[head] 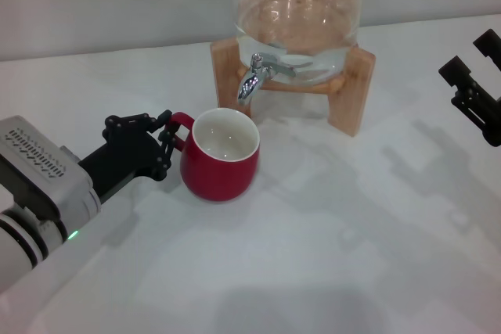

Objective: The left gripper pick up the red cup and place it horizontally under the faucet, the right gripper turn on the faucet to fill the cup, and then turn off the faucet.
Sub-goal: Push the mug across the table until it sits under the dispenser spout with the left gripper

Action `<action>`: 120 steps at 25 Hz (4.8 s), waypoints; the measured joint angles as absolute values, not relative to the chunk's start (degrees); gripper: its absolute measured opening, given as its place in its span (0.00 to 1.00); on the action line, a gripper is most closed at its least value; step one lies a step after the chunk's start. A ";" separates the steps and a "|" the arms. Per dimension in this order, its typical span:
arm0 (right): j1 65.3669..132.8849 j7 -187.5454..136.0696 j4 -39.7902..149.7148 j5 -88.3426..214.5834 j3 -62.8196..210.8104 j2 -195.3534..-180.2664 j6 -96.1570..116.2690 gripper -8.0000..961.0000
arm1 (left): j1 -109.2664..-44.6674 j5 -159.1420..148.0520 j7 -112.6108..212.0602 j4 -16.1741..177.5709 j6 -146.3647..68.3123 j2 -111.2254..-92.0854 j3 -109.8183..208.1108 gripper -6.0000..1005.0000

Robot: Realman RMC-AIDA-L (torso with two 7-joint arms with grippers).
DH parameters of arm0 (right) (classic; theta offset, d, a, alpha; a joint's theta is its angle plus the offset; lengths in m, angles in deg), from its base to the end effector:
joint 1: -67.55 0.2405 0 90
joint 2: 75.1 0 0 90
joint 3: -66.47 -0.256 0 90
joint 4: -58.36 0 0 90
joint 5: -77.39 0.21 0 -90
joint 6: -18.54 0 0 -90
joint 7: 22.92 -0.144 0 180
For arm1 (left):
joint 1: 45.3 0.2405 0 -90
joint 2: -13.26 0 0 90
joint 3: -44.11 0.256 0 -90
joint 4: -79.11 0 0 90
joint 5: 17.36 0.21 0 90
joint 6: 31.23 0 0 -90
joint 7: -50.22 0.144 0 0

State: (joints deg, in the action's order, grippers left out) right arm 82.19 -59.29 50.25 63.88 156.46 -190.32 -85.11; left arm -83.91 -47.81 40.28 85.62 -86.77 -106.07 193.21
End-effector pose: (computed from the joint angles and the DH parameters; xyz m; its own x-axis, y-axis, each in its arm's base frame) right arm 0.3060 0.2448 0.0358 0.3768 0.2599 -0.8891 -0.6670 -0.5898 -0.4552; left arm -0.2560 0.3590 -0.0949 0.9198 -0.0649 0.3870 0.2361 -0.6963 -0.6779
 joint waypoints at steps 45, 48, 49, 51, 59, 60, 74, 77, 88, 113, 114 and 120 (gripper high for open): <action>82.34 -59.49 50.16 63.86 157.88 -190.33 -85.15 0.87 | -87.88 -47.68 41.99 84.76 -83.78 -106.37 193.25 0.11; 82.40 -59.49 50.13 63.86 157.95 -190.33 -85.15 0.87 | -87.83 -47.48 42.09 85.09 -83.66 -106.38 193.26 0.11; 82.40 -59.49 50.11 63.86 157.96 -190.32 -85.16 0.87 | -87.81 -47.44 42.17 85.21 -83.62 -106.39 193.26 0.11; 82.40 -59.49 50.10 63.86 157.96 -190.32 -85.16 0.87 | -87.72 -47.41 42.40 85.33 -83.34 -106.38 193.26 0.11; 82.41 -59.49 50.10 63.86 157.96 -190.32 -85.17 0.87 | -87.60 -46.99 42.49 85.35 -82.48 -106.42 193.26 0.11; 82.41 -59.49 50.10 63.86 157.96 -190.32 -85.17 0.87 | -87.58 -46.97 42.52 85.35 -82.29 -106.42 193.26 0.11; 82.40 -59.49 50.09 63.85 158.05 -190.41 -85.17 0.87 | -86.67 -47.00 46.28 87.09 -77.86 -106.54 193.25 0.10; 82.40 -59.49 50.10 63.85 158.05 -190.41 -85.17 0.87 | -86.67 -47.00 46.53 87.22 -77.75 -106.54 193.24 0.10; 82.23 -59.49 50.10 63.85 158.05 -190.41 -85.33 0.87 | -86.97 -46.73 46.53 87.50 -77.63 -106.46 193.12 0.10; 82.41 -59.92 50.10 63.85 158.39 -190.41 -85.17 0.87 | -87.99 -47.55 46.97 86.89 -76.75 -106.18 191.96 0.10; 82.41 -59.93 50.10 63.85 158.40 -190.41 -85.17 0.87 | -88.07 -47.54 46.97 86.92 -76.81 -106.18 191.96 0.10; 82.41 -59.93 50.10 63.85 158.40 -190.41 -85.16 0.87 | -88.64 -47.33 46.98 87.35 -76.88 -106.21 191.93 0.10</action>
